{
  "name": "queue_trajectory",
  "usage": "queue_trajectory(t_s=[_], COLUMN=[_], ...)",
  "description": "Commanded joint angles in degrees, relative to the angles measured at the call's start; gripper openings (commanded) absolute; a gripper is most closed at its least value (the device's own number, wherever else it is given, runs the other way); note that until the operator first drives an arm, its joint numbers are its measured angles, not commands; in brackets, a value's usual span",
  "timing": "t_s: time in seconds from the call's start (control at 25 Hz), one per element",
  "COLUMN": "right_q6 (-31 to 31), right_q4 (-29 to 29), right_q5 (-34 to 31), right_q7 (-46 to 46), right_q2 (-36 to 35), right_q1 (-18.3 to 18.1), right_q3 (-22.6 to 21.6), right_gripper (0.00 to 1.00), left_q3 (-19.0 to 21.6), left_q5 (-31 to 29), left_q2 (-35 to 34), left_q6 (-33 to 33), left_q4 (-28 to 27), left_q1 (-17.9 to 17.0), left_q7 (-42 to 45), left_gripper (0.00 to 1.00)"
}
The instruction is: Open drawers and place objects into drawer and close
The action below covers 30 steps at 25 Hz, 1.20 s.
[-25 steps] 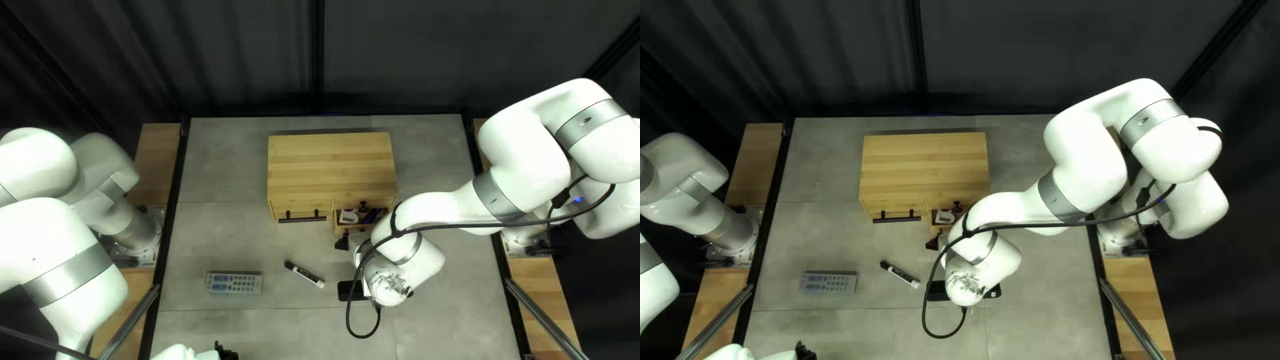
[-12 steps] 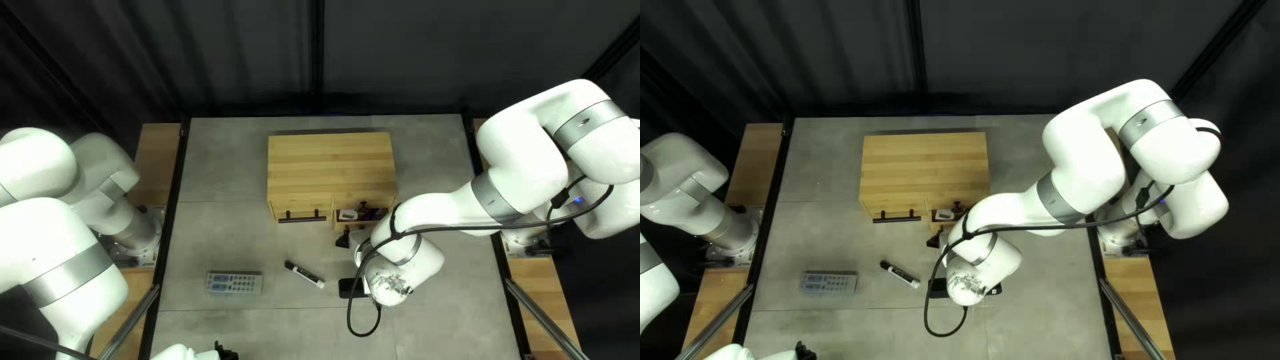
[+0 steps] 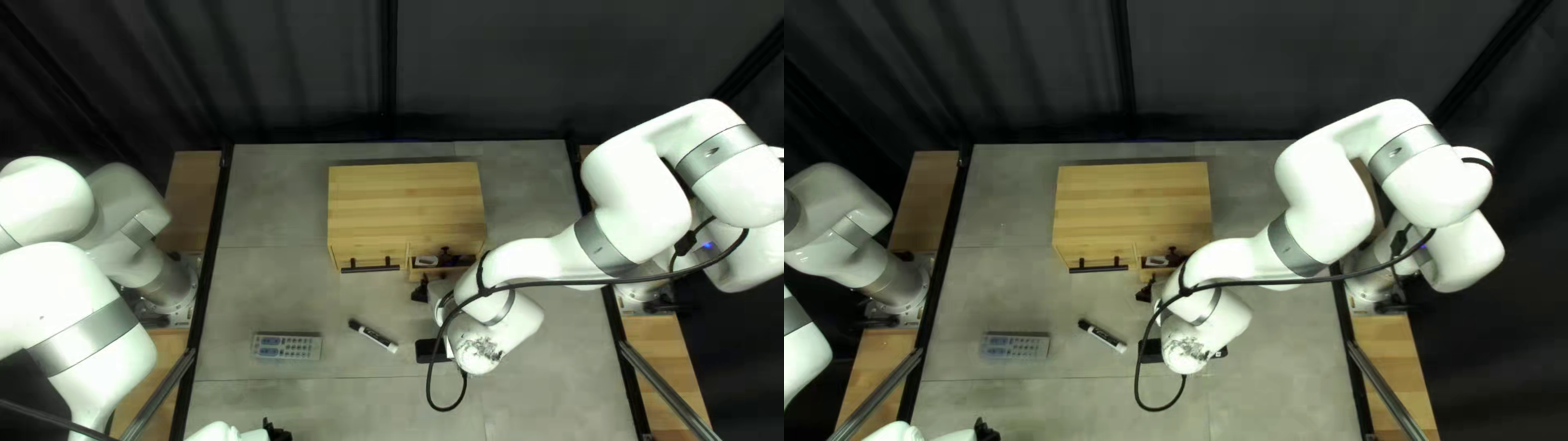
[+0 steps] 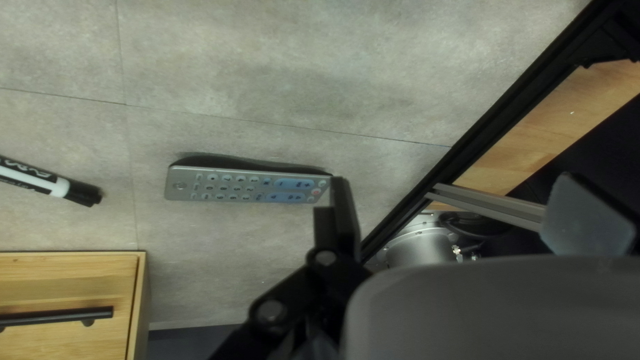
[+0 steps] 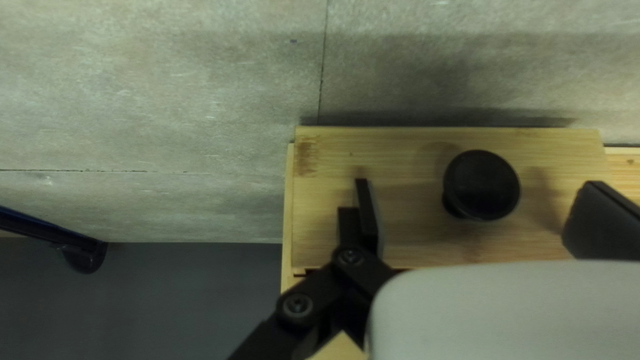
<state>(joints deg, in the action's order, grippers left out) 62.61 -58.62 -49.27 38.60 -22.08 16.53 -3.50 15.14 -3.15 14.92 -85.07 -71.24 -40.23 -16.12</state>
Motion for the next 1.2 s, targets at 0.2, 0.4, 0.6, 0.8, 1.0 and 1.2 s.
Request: queue_trajectory(t_s=[0.2, 0.4, 0.6, 0.8, 1.0, 1.2], right_q6=[-0.3, -0.5, -0.8, -1.0, -1.2, -1.5], right_q4=[1.0, 1.3, 1.4, 1.6, 1.7, 1.5], right_q5=[-1.0, -1.5, -1.9, -2.2, -2.6, -2.8], right_q7=[-0.3, -0.3, -0.2, 0.1, 0.3, 0.3], right_q2=[0.7, 0.8, 0.9, 1.0, 1.1, 0.8], right_q1=[0.0, 0.0, -0.2, -0.5, -0.7, -0.9], right_q3=[0.2, 0.4, 0.6, 0.8, 1.0, 1.2], right_gripper=[1.0, 1.0, 1.0, 1.0, 1.0, 1.0], left_q3=[0.0, 0.0, 0.0, 0.0, 0.0, 0.0], left_q5=[0.0, 0.0, 0.0, 0.0, 0.0, 0.0], left_q2=[0.0, 0.0, 0.0, 0.0, 0.0, 0.0], left_q6=[0.0, 0.0, 0.0, 0.0, 0.0, 0.0], left_q4=[0.0, 0.0, 0.0, 0.0, 0.0, 0.0], left_q1=[0.0, 0.0, 0.0, 0.0, 0.0, 0.0], left_q7=[0.0, 0.0, 0.0, 0.0, 0.0, 0.0], left_gripper=[1.0, 1.0, 1.0, 1.0, 1.0, 1.0])
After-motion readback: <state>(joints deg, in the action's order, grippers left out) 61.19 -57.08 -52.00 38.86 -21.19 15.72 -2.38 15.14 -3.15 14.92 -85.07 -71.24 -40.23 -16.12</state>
